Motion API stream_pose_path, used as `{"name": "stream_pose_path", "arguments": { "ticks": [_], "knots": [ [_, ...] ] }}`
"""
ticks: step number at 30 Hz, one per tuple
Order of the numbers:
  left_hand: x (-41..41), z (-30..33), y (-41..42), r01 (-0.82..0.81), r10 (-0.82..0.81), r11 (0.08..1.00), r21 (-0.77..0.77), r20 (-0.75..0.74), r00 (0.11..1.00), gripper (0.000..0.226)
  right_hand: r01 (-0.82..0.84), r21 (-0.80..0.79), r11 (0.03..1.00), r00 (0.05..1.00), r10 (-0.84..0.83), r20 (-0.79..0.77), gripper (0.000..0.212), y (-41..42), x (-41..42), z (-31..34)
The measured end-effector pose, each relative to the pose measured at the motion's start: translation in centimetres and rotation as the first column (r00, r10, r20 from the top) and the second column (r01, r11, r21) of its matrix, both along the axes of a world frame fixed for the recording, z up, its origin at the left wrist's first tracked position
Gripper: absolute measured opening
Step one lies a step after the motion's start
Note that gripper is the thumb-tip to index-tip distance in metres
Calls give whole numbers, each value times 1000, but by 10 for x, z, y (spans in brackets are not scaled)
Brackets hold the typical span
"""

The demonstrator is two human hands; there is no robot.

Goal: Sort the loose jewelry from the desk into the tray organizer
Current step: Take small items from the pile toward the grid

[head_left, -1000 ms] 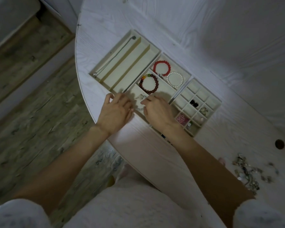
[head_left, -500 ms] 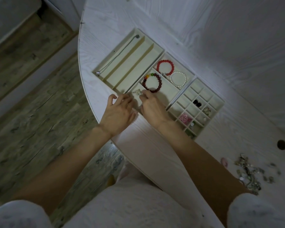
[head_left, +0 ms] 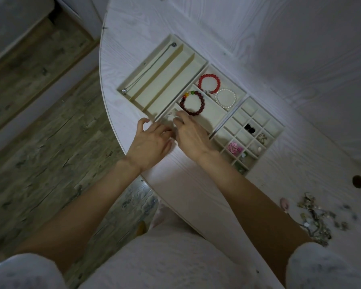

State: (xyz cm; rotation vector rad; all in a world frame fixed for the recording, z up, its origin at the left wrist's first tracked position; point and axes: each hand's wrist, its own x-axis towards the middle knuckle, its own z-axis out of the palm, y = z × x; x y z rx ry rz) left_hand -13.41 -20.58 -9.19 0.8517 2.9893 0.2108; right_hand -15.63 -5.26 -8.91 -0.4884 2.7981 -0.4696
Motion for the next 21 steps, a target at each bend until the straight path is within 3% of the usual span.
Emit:
{"name": "stream_pose_path", "arguments": {
  "ticks": [5, 8, 12, 15, 17, 21],
  "knots": [
    [2, 4, 4, -11, 10, 1000, 10, 67, 998, 45, -29, -59, 998, 1000, 30, 4, 35, 12, 7, 14],
    [7, 18, 16, -91, 81, 991, 99, 99, 992, 46, 3, -108, 994, 1000, -6, -30, 34, 37, 28, 35],
    [28, 46, 58, -187, 131, 922, 340, 181, 975, 36, 152, -138, 979, 981, -167, -101, 24, 90, 82, 47],
    [52, 52, 104, -161, 58, 886, 435, 240, 969, 17, 334, -116, 935, 933, -346, -99, 22, 136, 134, 44],
    [66, 45, 131, -100, -6, 905, 413, 247, 969, 20, 458, -114, 882, 876, -469, -113, 23, 165, 167, 39],
    [76, 22, 161, -4, -31, 986, 169, 204, 978, 44, 695, -83, 714, 698, -698, -161, 17, 212, 219, 29]
  ]
}}
